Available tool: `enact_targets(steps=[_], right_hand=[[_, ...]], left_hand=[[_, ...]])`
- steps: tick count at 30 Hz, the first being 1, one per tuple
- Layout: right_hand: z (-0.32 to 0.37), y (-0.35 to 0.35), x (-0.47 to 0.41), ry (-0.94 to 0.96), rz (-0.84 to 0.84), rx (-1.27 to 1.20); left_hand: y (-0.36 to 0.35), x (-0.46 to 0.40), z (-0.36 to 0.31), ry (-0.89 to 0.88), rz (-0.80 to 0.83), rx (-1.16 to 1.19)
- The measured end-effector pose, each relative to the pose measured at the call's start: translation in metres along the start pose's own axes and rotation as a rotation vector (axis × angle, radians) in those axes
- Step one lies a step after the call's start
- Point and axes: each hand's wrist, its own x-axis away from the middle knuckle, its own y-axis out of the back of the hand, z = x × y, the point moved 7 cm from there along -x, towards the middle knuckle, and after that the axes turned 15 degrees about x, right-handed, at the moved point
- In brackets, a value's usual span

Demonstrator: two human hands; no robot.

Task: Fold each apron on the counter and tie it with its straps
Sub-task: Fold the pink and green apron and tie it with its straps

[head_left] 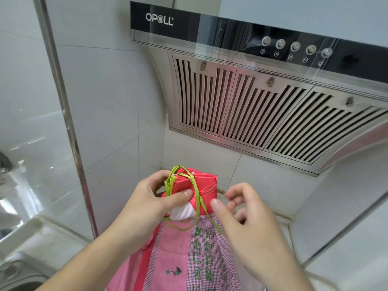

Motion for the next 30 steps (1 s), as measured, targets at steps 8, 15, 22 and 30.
enact_targets(steps=[8, 15, 22, 30], right_hand=[[0.010, -0.020, -0.007, -0.010, -0.016, 0.074], [0.017, -0.035, 0.000, 0.024, 0.072, 0.171], [0.016, -0.006, 0.007, 0.102, 0.096, 0.580], [0.041, 0.061, -0.020, 0.322, -0.122, -0.049]], left_hand=[[-0.016, 0.008, 0.008, 0.081, 0.210, 0.072], [-0.021, 0.011, 0.005, 0.030, 0.105, -0.041], [-0.004, 0.006, 0.003, 0.004, 0.025, -0.058], [-0.012, 0.010, 0.009, 0.035, 0.265, -0.087]])
